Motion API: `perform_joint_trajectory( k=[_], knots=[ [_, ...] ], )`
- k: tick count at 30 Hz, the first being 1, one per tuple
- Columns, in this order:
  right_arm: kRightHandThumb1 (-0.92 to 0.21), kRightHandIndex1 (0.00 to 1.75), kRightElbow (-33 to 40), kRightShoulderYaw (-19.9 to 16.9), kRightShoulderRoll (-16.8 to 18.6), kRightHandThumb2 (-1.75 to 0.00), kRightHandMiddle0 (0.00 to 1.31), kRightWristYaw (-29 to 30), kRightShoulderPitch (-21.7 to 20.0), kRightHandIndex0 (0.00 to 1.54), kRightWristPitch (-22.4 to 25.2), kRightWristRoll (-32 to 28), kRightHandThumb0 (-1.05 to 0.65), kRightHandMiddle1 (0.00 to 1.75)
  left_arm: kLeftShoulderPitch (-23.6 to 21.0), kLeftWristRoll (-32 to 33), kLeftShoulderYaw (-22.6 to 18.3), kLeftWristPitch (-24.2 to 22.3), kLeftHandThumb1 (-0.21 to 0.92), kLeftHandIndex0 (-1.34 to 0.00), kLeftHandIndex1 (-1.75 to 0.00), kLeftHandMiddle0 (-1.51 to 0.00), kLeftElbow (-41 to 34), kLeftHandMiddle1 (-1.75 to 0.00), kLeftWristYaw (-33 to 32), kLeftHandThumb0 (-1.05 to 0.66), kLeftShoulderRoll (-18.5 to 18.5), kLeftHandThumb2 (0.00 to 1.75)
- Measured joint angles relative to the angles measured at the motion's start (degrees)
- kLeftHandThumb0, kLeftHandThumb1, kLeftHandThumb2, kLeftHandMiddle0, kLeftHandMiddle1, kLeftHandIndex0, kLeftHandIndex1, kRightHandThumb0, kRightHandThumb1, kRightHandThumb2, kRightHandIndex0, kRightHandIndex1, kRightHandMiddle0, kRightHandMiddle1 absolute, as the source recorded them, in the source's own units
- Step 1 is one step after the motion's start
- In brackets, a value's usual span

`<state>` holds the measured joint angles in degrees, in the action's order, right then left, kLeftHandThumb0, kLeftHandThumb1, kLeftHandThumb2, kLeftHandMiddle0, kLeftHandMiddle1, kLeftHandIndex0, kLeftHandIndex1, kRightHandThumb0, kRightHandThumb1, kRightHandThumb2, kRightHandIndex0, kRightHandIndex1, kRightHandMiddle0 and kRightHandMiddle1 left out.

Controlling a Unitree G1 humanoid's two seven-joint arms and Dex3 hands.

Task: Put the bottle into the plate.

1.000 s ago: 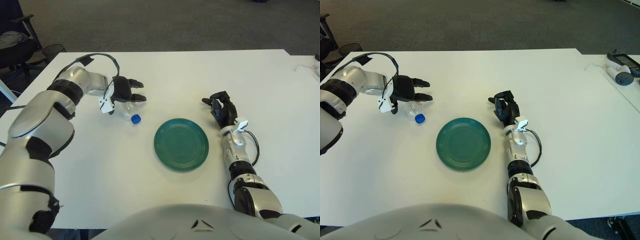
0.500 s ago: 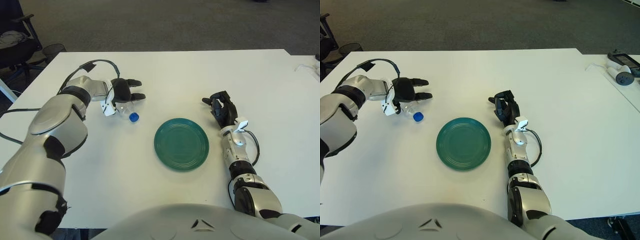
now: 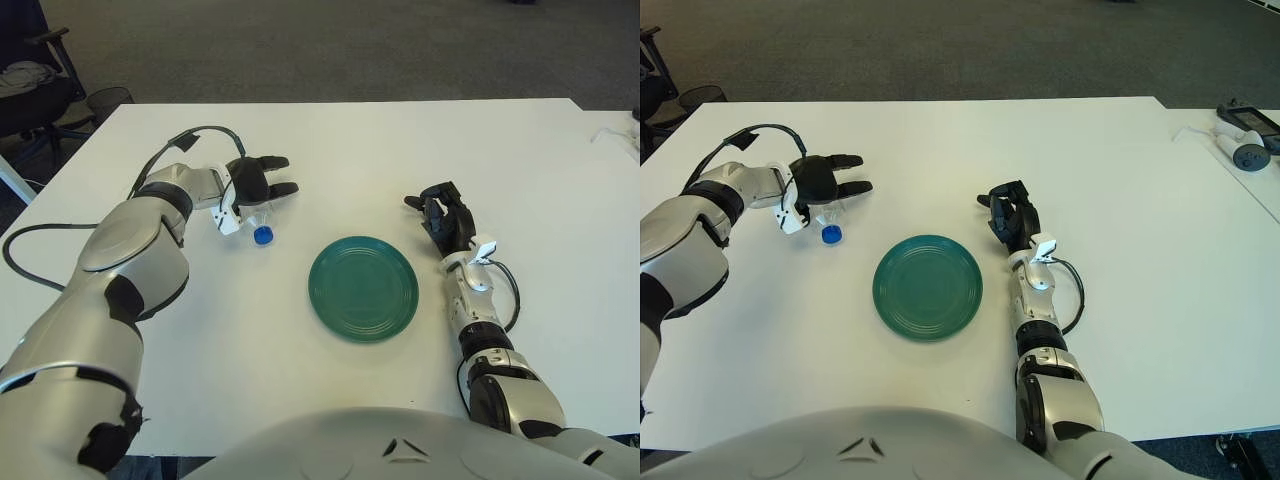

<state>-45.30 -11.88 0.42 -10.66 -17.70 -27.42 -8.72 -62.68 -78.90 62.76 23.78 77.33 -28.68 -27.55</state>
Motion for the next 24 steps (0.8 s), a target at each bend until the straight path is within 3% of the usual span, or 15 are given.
perform_joint_trajectory(
  k=[7, 9, 11, 12, 13, 16, 17, 18, 20, 22, 24],
  knots=[
    [-0.92, 0.98, 0.9, 0.1, 0.0, -0.49, 0.22, 0.0, 0.7, 0.36, 0.2, 0.0, -0.35, 1.72, 0.1, 0.8, 0.4, -0.1, 0.88, -0.02, -0.01, -0.04, 0.3, -0.02, -0.1, -1.00, 0.0, 0.12],
    [-0.92, 0.98, 1.2, 0.2, 0.0, -0.49, 0.22, 0.0, 0.8, 0.36, 0.4, 0.0, -0.35, 1.72, 0.1, 0.9, 0.6, -0.1, 0.85, -0.01, -0.14, -0.09, 0.4, -0.02, -0.3, -0.97, 0.0, 0.14],
    [-0.92, 0.98, 1.3, 0.3, 0.0, -0.50, 0.22, 0.0, 0.9, 0.36, 0.6, 0.0, -0.35, 1.72, 0.1, 1.0, 0.7, -0.2, 0.76, 0.00, -0.38, -0.15, 0.4, -0.06, -0.8, -0.87, 0.0, 0.23],
    [-0.92, 0.98, 1.4, 0.3, -0.1, -0.50, 0.21, 0.0, 0.9, 0.37, 0.7, 0.0, -0.35, 1.73, 0.2, 1.1, 0.7, -0.2, 0.61, 0.00, -0.55, -0.19, 0.4, -0.13, -1.0, -0.77, 0.0, 0.44],
    [-0.92, 0.98, 1.5, 0.3, -0.1, -0.50, 0.21, 0.0, 0.9, 0.37, 0.8, 0.0, -0.35, 1.73, 0.2, 1.3, 0.7, -0.1, 0.46, 0.00, -0.77, -0.18, 0.4, -0.40, -1.2, -0.61, 0.0, 0.66],
    [-0.92, 0.98, 1.6, 0.5, -0.2, -0.50, 0.21, 0.0, 1.0, 0.37, 0.8, 0.0, -0.35, 1.73, 0.4, 2.0, 0.6, 0.1, 0.26, 0.00, -1.11, -0.14, 0.4, -0.92, -1.6, -0.39, 0.0, 0.98],
    [-0.92, 0.98, 1.6, 0.5, -0.2, -0.50, 0.21, 0.0, 1.0, 0.37, 0.9, 0.0, -0.35, 1.73, 0.5, 2.2, 0.6, 0.2, 0.24, 0.00, -1.15, -0.13, 0.4, -0.98, -1.6, -0.37, 0.0, 1.01],
    [-0.92, 0.98, 1.7, 0.5, -0.2, -0.50, 0.21, 0.0, 1.0, 0.37, 0.9, 0.0, -0.35, 1.73, 0.7, 2.5, 0.5, 0.3, 0.22, -0.01, -1.30, -0.17, 0.4, -1.11, -1.6, -0.31, 0.0, 1.07],
    [-0.92, 0.98, 1.7, 0.6, -0.3, -0.50, 0.22, 0.0, 1.0, 0.37, 0.9, 0.0, -0.35, 1.73, 1.1, 3.5, 0.1, 0.3, 0.33, -0.23, -1.52, -0.37, 0.4, -1.24, -1.4, -0.16, 0.0, 1.06],
    [-0.92, 0.98, 1.7, 0.6, -0.3, -0.50, 0.22, -0.1, 1.0, 0.37, 1.0, -0.1, -0.35, 1.72, 1.9, 5.1, -0.9, 0.4, 0.32, -0.43, -1.65, -0.55, 0.5, -1.31, -0.5, -0.07, 0.1, 1.14],
    [-0.92, 0.98, 1.7, 0.6, -0.4, -0.50, 0.22, -0.1, 1.0, 0.37, 1.0, -0.1, -0.35, 1.73, 2.6, 7.1, -2.4, 0.5, 0.29, -0.51, -1.70, -0.63, 0.5, -1.33, 0.4, -0.04, 0.1, 1.20]
  ],
)
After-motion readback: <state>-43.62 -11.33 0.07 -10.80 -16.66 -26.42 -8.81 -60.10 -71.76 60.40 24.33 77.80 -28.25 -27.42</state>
